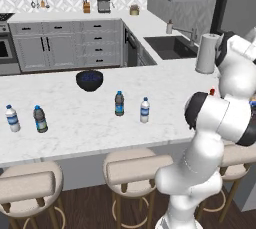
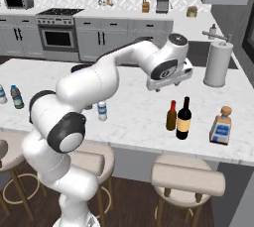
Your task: Move the plastic bottles in the middle to the plastics group, and the glass bottles in the middle to the glass group.
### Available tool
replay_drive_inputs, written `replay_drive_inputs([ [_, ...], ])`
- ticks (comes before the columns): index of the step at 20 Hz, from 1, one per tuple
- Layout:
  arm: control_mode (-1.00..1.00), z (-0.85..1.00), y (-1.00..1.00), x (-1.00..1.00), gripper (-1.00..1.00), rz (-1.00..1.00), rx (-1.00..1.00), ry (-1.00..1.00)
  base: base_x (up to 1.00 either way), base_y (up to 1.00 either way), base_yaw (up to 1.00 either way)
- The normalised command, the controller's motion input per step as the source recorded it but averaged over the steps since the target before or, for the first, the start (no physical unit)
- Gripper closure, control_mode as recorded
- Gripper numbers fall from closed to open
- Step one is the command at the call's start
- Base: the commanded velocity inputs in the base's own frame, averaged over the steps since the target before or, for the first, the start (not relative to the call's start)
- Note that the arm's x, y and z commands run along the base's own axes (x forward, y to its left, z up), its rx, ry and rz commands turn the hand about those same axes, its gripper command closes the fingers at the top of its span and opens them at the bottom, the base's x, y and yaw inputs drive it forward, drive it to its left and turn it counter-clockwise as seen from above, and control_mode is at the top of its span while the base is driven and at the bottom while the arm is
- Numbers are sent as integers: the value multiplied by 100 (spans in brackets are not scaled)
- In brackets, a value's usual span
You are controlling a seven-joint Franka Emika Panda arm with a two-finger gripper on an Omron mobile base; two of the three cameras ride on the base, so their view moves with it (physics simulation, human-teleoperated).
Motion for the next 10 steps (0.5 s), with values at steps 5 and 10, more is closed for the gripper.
replay_drive_inputs([
  [5,-100,0,84,-44,-100,-28,0,8,0,0,0],
  [10,-100,0,96,-33,-100,-20,0,3,0,0,0],
])
